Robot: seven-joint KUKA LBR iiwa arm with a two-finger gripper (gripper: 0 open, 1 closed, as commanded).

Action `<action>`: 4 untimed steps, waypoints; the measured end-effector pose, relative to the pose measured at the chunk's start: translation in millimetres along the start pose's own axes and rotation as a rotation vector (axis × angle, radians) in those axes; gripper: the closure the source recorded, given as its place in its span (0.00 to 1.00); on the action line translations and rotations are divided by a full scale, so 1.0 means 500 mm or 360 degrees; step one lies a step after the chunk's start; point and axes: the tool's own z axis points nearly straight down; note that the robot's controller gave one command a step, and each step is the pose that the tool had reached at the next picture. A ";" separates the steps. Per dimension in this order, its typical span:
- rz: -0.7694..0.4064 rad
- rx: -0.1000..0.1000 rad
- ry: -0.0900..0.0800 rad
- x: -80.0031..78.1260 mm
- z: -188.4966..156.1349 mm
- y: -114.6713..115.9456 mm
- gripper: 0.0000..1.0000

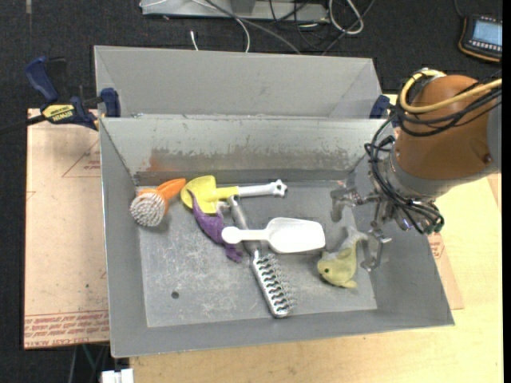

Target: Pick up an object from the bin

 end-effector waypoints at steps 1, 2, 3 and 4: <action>-0.0108 0.0006 0.0004 0.019 0.123 -0.047 0.00; 0.0084 0.0003 -0.0018 -0.005 0.117 0.051 0.00; -0.0092 0.0005 0.0011 0.014 0.198 -0.065 0.00; 0.0050 0.0000 -0.0027 -0.006 0.166 0.030 0.00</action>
Offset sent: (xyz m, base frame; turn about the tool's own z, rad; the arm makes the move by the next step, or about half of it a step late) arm -0.0062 0.0219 -0.0588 0.0559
